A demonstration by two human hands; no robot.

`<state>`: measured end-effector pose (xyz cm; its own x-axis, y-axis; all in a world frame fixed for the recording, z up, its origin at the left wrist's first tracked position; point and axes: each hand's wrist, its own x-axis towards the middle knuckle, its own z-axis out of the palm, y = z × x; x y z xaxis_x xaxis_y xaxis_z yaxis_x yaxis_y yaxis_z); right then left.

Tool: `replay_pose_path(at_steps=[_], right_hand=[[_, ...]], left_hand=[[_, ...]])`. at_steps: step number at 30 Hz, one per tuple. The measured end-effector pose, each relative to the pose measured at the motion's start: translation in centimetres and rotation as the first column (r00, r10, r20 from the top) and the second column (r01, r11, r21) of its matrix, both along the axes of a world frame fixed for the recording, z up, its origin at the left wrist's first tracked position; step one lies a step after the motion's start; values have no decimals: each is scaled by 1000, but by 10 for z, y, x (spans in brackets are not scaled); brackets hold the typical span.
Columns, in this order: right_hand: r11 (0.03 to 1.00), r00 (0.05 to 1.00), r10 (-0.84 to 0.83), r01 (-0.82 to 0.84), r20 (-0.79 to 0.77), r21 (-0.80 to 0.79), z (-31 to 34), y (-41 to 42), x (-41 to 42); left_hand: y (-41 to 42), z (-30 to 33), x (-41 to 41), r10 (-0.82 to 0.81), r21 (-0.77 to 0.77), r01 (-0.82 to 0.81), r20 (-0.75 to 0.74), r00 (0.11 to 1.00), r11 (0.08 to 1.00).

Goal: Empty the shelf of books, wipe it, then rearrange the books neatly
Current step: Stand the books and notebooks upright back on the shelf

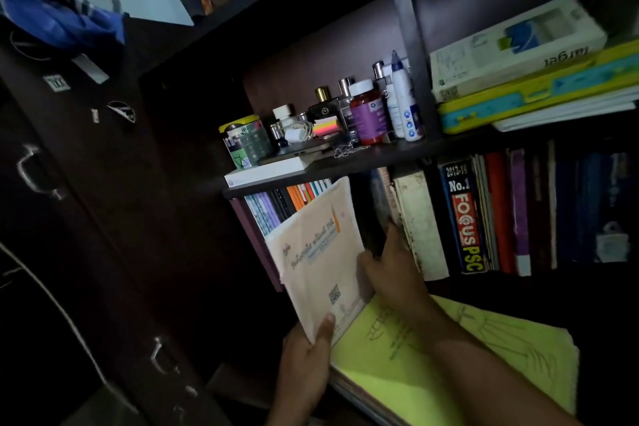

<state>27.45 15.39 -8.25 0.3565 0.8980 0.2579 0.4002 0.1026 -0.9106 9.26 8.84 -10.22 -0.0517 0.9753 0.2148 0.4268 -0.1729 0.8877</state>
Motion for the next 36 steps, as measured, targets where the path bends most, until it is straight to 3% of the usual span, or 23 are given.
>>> replay_pose_path(at_steps=[8,12,15,20,26,29,33,36], right_hand=[[989,999,36,-39,21,142,-10,-2,11],[970,954,165,-204,252,135,-13,-20,34],[952,880,234,-293,413,85,-15,-24,49],[939,867,227,-315,443,135,-20,-18,48],[954,901,206,-271,382,125,-19,-14,48],[957,908,216,-270,360,107,-19,-14,47],[958,903,218,-271,371,98,-20,-13,48],[949,899,236,-295,368,110,-21,-14,49]], left_hand=[[17,-8,35,-17,-62,27,153,988,998],[10,-9,69,-84,-64,100,208,975,993],[12,-9,83,-31,-46,43,228,973,998],[31,-8,83,110,51,-118,140,984,992],[41,2,88,-56,48,55,32,998,997],[43,1,83,65,72,-56,-132,989,996],[41,-4,75,181,114,-167,-131,975,979],[40,-4,76,176,158,-150,-161,971,976]])
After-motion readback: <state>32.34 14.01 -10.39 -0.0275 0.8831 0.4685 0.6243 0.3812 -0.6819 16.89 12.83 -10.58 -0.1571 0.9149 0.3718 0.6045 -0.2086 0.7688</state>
